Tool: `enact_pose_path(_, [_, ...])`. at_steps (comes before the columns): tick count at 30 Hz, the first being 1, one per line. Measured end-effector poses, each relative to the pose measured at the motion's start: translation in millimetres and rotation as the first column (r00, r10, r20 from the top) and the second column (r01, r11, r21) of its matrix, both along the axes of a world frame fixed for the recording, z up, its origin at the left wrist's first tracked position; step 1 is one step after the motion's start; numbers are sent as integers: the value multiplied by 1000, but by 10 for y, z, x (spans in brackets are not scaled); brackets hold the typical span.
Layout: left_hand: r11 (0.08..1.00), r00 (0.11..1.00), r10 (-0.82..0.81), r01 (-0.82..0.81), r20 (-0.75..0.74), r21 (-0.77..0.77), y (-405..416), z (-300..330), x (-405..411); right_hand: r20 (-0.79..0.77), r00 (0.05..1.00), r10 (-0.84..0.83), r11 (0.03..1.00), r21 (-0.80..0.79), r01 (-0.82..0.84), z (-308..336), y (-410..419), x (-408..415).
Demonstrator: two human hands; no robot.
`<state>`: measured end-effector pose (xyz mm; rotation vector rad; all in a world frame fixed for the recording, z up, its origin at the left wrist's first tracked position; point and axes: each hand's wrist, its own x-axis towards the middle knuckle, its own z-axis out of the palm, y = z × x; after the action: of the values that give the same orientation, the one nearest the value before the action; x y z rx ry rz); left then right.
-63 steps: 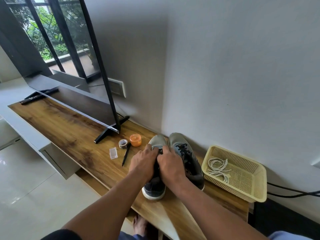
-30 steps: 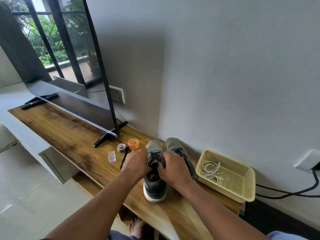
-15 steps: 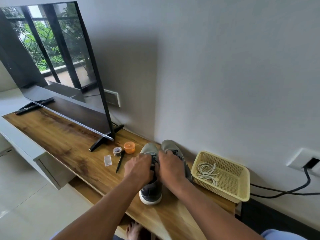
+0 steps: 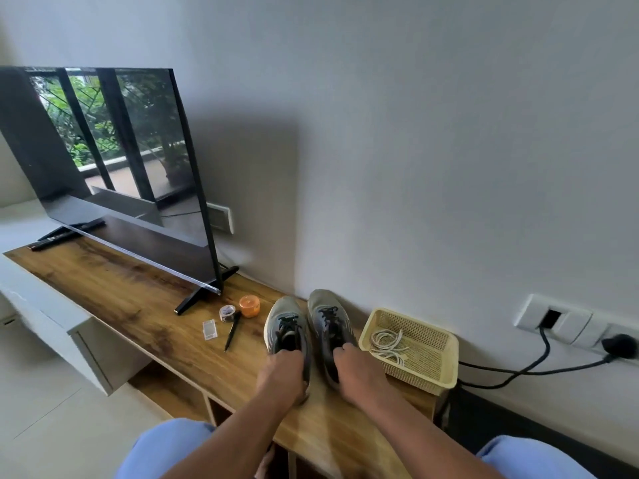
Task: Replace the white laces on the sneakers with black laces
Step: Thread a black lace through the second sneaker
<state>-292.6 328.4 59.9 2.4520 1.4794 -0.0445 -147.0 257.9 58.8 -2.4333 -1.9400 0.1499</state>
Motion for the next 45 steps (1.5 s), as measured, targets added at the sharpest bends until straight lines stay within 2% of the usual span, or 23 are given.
enact_pose_path(4, [999, 991, -4, -2, 131, 43, -221, -40, 19, -102, 994, 40, 999, 19, -38, -135, -120, -44])
enact_pose_path(9, [996, 974, 0, -20, 228, 87, -467, -29, -41, -222, 975, 9, 987, 158, 27, -138, -284, -133])
enact_pose_path(13, [990, 958, -19, -22, 287, 137, -601, 88, -104, -246, 969, 21, 971, 237, 39, 22, -421, -198])
enact_pose_path(17, [974, 961, -62, -2, 271, 228, -763, 293, -215, -268, 963, 34, 950, 307, 52, 161, -635, -290])
enact_pose_path(22, [946, 951, -140, 46, 275, 321, -993, 633, -291, -219, 975, 22, 868, 488, 90, 435, -925, -393])
enact_pose_path(30, [884, 951, -200, 71, 236, 462, -1330, 1185, -229, -190, 981, 35, 801, 593, 86, 958, -1340, -270])
enact_pose_path(39, [827, 901, -387, 247, 194, 504, -1864, 1348, 561, -118, 972, -201, 793, 564, 232, 1163, -2127, 334])
enact_pose_path(45, [748, 796, -583, 447, 164, 491, -2397, 1197, 1295, -77, 918, -390, 774, 513, 372, 1029, -2899, 875])
